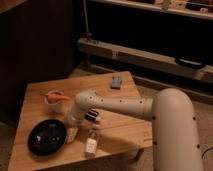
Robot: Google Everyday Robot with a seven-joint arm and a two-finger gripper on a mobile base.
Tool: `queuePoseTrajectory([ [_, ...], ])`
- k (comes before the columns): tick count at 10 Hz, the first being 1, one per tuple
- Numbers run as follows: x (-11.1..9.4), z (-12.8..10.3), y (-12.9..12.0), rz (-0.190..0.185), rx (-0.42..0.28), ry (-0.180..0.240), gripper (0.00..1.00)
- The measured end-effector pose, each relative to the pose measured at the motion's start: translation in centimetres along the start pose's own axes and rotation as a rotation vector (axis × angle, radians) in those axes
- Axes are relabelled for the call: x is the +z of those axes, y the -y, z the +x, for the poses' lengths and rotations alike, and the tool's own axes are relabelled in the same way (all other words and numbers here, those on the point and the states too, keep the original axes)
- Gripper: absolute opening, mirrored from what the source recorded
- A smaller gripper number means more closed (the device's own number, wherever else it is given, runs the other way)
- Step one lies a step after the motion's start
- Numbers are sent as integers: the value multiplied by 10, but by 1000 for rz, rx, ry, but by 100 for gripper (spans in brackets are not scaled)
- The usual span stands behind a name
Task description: Push the ceramic bowl across the table
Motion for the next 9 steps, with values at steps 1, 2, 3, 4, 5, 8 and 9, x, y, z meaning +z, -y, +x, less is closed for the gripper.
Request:
queuePoseTrajectory([
  [1,5,8,-5,12,-17,-4,75],
  [2,10,11,-9,24,-29,-7,75],
  [3,16,15,-13,38,-41,-10,75],
  [4,25,21,-17,59,-57,-14,75],
  [5,29,24,-20,71,-65,-16,75],
  [8,39,31,-28,94,-86,-22,75],
  [9,38,31,-27,95,-84,-23,75],
])
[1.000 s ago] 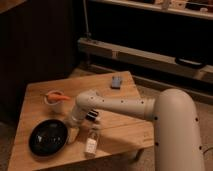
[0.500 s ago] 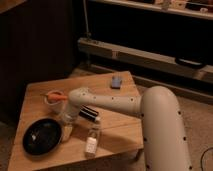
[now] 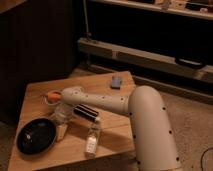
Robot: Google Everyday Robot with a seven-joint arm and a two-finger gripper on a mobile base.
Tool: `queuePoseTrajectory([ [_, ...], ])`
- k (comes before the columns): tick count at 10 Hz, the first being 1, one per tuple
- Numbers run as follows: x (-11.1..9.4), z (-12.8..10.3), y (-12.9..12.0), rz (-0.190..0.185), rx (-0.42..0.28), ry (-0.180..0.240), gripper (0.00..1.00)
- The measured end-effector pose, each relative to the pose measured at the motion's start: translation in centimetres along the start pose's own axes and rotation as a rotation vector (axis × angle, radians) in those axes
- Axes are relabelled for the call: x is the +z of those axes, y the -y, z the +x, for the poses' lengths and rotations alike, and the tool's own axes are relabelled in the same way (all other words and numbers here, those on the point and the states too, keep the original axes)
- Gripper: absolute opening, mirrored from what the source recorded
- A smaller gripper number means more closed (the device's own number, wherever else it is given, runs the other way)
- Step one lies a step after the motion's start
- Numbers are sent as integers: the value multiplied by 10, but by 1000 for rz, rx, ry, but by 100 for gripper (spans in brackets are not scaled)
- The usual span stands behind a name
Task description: Push the ceramic bowl across the table
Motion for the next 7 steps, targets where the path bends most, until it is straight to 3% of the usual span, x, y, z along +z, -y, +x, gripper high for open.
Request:
queuePoseTrajectory([
  [3,2,7,-4,22,-12,5,75],
  [5,11,33,-17,48,-51,17,75],
  [7,10,46,-20,42,-52,46,75],
])
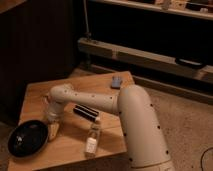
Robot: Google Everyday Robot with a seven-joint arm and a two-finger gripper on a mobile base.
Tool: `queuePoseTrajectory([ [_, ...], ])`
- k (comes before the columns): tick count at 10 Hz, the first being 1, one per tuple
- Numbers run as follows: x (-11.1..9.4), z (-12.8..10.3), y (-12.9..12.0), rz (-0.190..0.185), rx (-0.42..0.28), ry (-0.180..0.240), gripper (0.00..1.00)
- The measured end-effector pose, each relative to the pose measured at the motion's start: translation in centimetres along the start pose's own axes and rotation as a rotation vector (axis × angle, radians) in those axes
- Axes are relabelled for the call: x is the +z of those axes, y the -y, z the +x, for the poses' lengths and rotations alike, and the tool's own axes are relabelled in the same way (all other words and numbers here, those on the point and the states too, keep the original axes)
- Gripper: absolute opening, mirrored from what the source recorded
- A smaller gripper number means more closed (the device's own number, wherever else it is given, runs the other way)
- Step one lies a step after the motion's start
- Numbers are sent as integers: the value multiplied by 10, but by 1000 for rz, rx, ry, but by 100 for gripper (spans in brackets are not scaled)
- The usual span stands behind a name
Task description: Push the ceramic bowl across the table
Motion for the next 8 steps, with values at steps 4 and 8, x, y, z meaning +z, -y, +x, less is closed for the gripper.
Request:
queuePoseTrajectory([
  [4,6,6,-3,14,22,21,75],
  [8,14,8,-13,36,20,6,75],
])
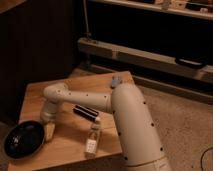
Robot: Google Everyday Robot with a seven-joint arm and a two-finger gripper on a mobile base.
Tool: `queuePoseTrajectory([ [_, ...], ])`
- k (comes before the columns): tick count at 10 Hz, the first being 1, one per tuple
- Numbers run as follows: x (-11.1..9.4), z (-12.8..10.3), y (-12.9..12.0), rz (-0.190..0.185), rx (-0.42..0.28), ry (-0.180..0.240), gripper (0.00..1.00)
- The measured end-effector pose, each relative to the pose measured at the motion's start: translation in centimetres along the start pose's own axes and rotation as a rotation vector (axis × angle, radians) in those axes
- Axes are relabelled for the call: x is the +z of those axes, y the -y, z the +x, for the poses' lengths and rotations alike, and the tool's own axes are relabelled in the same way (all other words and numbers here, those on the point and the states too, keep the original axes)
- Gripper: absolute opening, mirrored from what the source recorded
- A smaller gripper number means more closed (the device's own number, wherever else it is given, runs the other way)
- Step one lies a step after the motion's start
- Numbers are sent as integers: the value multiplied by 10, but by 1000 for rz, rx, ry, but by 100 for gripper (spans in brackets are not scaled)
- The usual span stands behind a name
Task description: Push the ceramic bowl across the table
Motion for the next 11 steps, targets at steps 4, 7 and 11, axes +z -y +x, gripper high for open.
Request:
queuePoseTrajectory([
  [4,9,22,-14,28,-47,-15,75],
  [7,16,28,-18,51,-60,-23,75],
  [11,12,22,-22,18,-29,20,75],
])
